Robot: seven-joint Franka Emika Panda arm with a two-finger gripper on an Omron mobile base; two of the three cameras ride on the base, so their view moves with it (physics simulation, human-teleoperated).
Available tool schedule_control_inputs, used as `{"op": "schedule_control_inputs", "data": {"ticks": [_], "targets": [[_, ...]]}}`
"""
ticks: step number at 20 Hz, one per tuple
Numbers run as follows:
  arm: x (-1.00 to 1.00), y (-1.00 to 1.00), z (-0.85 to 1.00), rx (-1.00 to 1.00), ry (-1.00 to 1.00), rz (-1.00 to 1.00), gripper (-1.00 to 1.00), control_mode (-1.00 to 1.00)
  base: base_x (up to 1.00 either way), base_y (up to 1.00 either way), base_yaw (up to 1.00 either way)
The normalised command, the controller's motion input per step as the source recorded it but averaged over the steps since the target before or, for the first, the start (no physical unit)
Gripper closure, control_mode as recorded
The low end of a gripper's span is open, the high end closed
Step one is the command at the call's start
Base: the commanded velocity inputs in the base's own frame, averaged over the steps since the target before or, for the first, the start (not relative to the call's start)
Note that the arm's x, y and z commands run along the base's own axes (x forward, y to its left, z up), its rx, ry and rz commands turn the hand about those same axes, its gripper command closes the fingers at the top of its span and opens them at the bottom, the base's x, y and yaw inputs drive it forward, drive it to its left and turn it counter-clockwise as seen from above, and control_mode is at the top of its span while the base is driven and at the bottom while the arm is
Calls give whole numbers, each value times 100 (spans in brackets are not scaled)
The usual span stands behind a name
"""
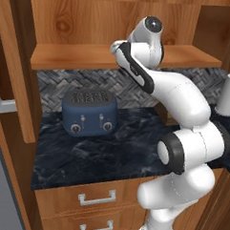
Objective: Pick up the sponge and bar soap from the sink, and place them back in the cabinet, and close the cabinet doors.
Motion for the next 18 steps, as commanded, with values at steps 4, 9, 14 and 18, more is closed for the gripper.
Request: {"op": "schedule_control_inputs", "data": {"ticks": [4, 9, 14, 18], "targets": [[8, 0, 0, 0, 2, 0, 100, -100, 0, 0, 0], [0, 0, 0, 0, 4, 0, -100, -100, 0, 0, 0], [0, 0, 0, 0, 1, 0, -100, -100, 0, 0, 0], [0, 0, 0, 0, 0, 0, -100, -100, 0, 0, 0]]}}
